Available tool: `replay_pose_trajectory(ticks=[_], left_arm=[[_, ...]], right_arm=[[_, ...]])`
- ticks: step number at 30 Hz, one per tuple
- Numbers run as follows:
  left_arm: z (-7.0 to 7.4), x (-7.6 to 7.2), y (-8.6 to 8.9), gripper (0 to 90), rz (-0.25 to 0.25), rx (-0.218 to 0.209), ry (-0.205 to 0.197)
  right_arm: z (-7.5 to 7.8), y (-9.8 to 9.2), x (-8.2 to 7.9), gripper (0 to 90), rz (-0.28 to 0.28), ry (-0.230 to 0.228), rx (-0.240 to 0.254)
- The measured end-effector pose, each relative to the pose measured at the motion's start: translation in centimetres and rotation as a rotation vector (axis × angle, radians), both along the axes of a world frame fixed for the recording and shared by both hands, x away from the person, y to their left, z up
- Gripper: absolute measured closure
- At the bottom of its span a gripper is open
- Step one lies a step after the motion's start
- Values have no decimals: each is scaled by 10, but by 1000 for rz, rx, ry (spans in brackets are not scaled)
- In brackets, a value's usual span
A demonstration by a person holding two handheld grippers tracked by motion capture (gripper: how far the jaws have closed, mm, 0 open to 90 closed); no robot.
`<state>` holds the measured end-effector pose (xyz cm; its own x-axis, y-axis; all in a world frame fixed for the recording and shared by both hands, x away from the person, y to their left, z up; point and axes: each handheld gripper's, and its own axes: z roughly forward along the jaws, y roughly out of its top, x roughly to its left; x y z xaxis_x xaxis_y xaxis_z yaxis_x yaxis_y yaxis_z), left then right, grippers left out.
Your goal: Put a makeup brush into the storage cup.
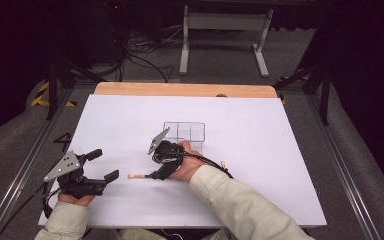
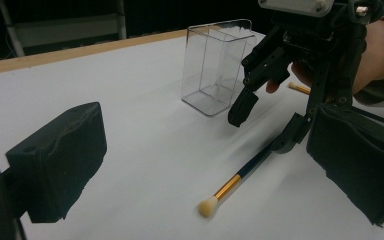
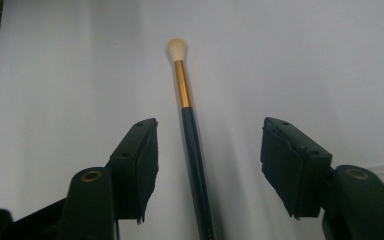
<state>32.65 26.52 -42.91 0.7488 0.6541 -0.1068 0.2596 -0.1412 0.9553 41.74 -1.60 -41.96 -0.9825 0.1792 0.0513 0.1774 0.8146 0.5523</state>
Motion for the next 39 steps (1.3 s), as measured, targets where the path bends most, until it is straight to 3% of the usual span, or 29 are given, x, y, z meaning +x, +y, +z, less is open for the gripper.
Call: replay_pose_trajectory(ticks=[22, 27, 39], left_arm=[[0, 1, 1, 36, 4, -1, 0], [0, 1, 0, 36, 4, -1, 4], [0, 1, 0, 37, 6, 3, 3]], right_arm=[[-9, 8, -4, 618, 27, 25, -106], [-9, 12, -6, 649, 41, 20, -149], [-13, 16, -8, 696, 54, 10, -191]])
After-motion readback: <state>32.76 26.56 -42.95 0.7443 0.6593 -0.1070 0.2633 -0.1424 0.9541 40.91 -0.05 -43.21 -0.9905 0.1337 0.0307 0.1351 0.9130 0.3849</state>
